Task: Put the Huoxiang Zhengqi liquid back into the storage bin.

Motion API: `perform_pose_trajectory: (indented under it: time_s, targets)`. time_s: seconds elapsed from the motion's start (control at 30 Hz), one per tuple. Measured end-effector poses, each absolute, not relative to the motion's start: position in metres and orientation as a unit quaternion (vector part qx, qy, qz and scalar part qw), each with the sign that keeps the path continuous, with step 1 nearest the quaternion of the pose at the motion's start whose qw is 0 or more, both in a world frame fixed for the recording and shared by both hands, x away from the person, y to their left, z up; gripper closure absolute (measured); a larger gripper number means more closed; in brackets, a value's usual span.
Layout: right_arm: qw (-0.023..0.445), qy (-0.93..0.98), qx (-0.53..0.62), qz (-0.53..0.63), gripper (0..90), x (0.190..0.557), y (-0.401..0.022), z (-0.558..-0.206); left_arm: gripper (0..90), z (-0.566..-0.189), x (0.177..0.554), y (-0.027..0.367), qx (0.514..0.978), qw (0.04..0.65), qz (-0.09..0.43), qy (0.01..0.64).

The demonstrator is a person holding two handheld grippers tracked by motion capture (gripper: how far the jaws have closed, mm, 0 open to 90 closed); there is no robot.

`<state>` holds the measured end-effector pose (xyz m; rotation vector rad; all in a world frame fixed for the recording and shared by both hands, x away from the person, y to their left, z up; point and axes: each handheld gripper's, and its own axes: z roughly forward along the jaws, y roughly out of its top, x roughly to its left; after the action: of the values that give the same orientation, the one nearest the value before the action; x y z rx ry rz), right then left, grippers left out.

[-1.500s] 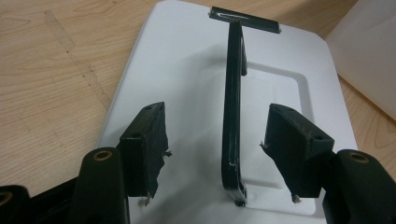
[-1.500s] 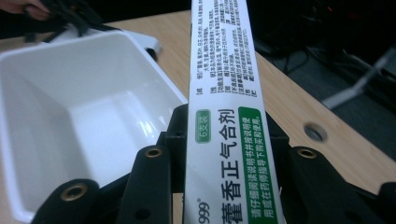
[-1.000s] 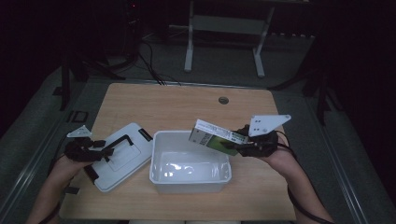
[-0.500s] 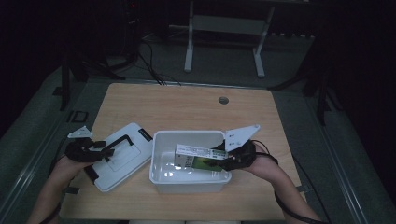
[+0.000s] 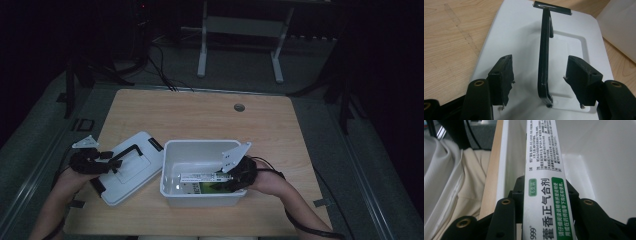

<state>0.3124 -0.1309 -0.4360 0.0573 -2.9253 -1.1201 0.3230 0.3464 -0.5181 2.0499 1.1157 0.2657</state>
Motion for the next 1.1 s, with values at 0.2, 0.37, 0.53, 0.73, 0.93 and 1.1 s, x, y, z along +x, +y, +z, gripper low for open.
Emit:
perform_pose_trajectory:
  time_s: [0.2,0.37,0.53,0.73,0.93,1.1]
  targets:
    - [0.006,-0.947,0.026,-0.321,64.8,0.313,-0.122,-0.443,38.9,-0.517,0.323,0.347,0.806,0.385,0.106,0.438]
    - [0.011,-0.956,0.034,-0.291,64.7,0.313,-0.115,-0.447,38.9,-0.517,0.323,0.348,0.804,0.386,0.107,0.439]
    - [0.013,-0.964,0.035,-0.263,64.3,0.312,-0.110,-0.452,38.9,-0.517,0.322,0.348,0.805,0.385,0.107,0.438]
    - [0.012,-0.970,0.034,-0.240,62.7,0.314,-0.108,-0.453,38.9,-0.517,0.321,0.350,0.803,0.386,0.108,0.440]
    - [0.031,-0.970,0.025,-0.242,58.3,0.318,-0.111,-0.452,38.9,-0.518,0.321,0.350,0.804,0.386,0.106,0.439]
    - [0.037,-0.967,0.019,-0.250,55.7,0.318,-0.117,-0.449,38.8,-0.517,0.321,0.350,0.803,0.387,0.107,0.440]
